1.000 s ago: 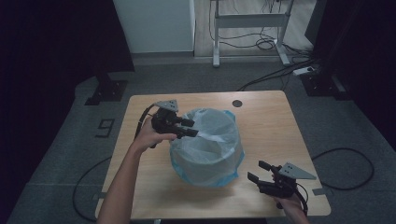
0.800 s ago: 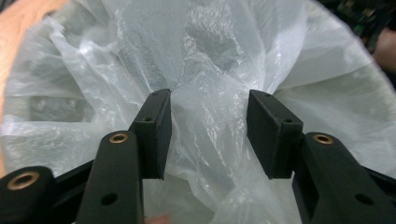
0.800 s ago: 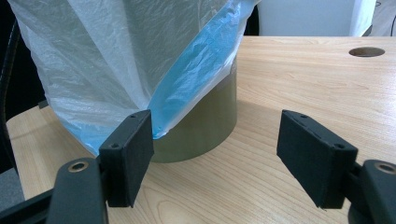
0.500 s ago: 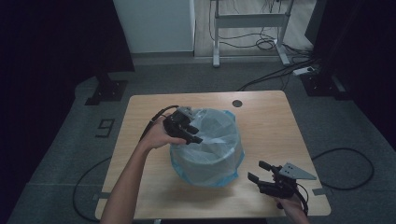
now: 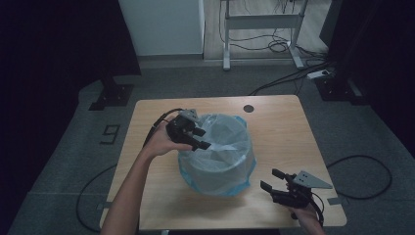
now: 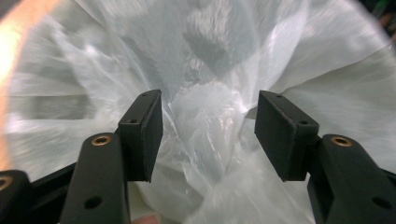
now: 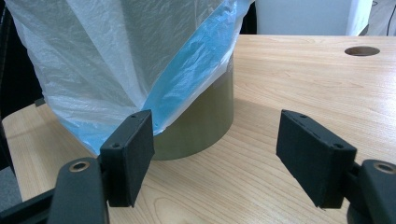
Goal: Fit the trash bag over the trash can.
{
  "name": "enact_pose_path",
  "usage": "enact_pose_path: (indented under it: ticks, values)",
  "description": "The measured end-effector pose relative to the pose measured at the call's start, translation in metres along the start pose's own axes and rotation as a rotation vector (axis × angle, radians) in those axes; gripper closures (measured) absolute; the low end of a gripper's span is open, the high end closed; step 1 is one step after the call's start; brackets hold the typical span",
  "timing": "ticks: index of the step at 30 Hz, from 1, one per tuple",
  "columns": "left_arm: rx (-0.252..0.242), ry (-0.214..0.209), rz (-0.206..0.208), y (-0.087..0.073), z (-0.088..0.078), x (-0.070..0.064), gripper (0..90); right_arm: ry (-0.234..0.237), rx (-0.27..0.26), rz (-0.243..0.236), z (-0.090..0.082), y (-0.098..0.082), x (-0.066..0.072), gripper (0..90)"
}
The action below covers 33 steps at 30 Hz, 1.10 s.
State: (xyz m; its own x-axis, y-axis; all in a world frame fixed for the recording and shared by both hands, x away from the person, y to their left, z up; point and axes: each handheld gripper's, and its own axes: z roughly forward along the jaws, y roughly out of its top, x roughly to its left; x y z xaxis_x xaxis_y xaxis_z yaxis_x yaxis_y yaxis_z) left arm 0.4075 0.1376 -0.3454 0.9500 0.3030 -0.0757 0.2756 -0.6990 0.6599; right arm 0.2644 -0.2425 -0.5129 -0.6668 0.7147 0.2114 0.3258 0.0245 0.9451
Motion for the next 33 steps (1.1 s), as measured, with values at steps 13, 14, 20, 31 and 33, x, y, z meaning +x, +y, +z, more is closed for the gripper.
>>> enact_pose_path:
  ticks: [13, 14, 20, 31, 33]
  values:
    - [0.110, 0.003, 0.012, -0.014, -0.003, -0.010, 47.0, 0.007, 0.017, -0.009, 0.005, -0.002, 0.004, 27.1]
    - [0.126, 0.003, 0.013, -0.013, -0.001, -0.011, 48.5, 0.007, 0.019, -0.011, 0.005, -0.002, 0.005, 27.1]
    - [0.192, -0.007, 0.024, -0.005, 0.013, -0.013, 53.4, 0.005, 0.022, -0.007, 0.005, -0.003, 0.003, 27.2]
    - [0.220, 0.001, 0.013, -0.002, 0.018, -0.014, 48.8, 0.007, 0.018, -0.009, 0.003, -0.003, 0.003, 27.2]
    - [0.187, -0.009, 0.012, -0.004, 0.013, -0.014, 46.9, 0.005, 0.016, -0.007, 0.003, -0.003, 0.002, 27.2]
